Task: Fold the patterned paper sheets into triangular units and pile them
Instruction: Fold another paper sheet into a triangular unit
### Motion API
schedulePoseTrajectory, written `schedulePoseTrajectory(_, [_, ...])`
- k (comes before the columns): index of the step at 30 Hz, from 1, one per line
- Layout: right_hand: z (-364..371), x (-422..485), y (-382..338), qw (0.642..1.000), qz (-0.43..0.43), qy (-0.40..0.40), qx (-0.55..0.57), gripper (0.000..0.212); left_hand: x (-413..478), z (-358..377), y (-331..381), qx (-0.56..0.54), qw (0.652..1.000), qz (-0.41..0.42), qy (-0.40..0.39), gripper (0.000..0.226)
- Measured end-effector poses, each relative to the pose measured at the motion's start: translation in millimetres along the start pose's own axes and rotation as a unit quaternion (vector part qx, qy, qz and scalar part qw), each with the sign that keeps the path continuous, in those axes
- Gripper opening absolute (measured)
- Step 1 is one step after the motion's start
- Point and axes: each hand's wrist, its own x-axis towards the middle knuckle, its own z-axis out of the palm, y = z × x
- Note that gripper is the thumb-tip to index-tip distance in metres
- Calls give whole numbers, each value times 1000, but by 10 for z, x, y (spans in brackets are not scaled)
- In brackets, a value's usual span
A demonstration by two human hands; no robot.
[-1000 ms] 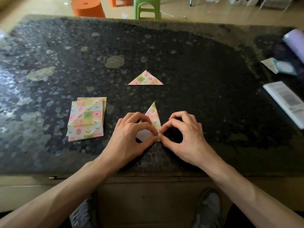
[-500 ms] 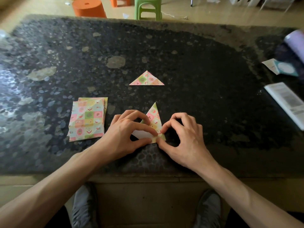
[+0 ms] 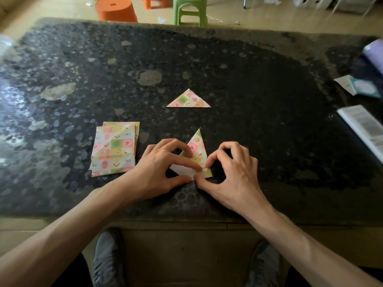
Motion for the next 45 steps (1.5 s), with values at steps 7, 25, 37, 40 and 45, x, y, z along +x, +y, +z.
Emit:
schedulePoseTrajectory(7, [12, 6, -34, 1000, 3, 5, -13, 50, -32, -52, 5, -12, 1000, 4, -22, 34])
schedulePoseTrajectory(25, [-195, 119, 20, 995, 20, -96, 35, 29, 21, 162, -35, 15, 997, -7, 71, 25])
schedulePoseTrajectory(37, [-335, 179, 36, 988, 32, -141, 61, 28, 42, 164, -59, 21, 998, -8, 67, 26])
schedulePoseTrajectory(40, [-381, 207, 67, 984, 32, -155, 80, 36, 32, 158, -51, 18, 997, -8, 80, 32])
schedulePoseTrajectory(45, [-352, 174, 103, 986, 12, -145, 79, 34, 5, 161, -52, 11, 995, 1, 95, 43])
